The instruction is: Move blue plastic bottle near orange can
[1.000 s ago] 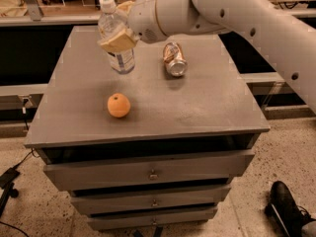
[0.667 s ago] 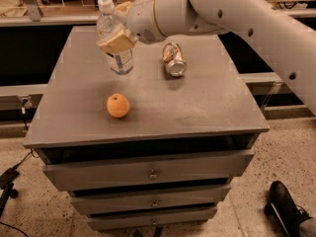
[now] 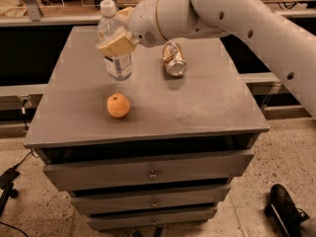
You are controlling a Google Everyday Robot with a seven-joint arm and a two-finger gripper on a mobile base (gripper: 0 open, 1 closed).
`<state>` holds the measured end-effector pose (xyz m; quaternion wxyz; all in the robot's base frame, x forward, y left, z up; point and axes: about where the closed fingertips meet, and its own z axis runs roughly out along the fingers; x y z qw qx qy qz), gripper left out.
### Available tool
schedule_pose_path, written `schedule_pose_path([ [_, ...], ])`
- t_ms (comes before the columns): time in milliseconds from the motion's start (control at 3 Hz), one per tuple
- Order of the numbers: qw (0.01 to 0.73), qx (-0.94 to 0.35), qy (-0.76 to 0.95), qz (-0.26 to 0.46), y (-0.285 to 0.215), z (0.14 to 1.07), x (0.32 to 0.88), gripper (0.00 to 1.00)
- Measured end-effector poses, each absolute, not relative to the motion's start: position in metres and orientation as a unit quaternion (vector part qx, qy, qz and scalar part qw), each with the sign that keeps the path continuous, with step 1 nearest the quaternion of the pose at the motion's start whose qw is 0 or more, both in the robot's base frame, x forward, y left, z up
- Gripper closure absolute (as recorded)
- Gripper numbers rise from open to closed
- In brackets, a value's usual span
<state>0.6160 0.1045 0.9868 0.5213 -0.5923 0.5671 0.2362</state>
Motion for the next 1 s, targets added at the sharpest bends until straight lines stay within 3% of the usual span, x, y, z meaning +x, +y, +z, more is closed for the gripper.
schedule_pose_path([
  [333, 0.503, -0.582, 0.578, 0.273, 0.1056, 0.9808, 0.6110, 1.00],
  [1000, 0.491, -0.585, 0.581, 0.281, 0.1077, 0.9789, 0.6099, 1.00],
])
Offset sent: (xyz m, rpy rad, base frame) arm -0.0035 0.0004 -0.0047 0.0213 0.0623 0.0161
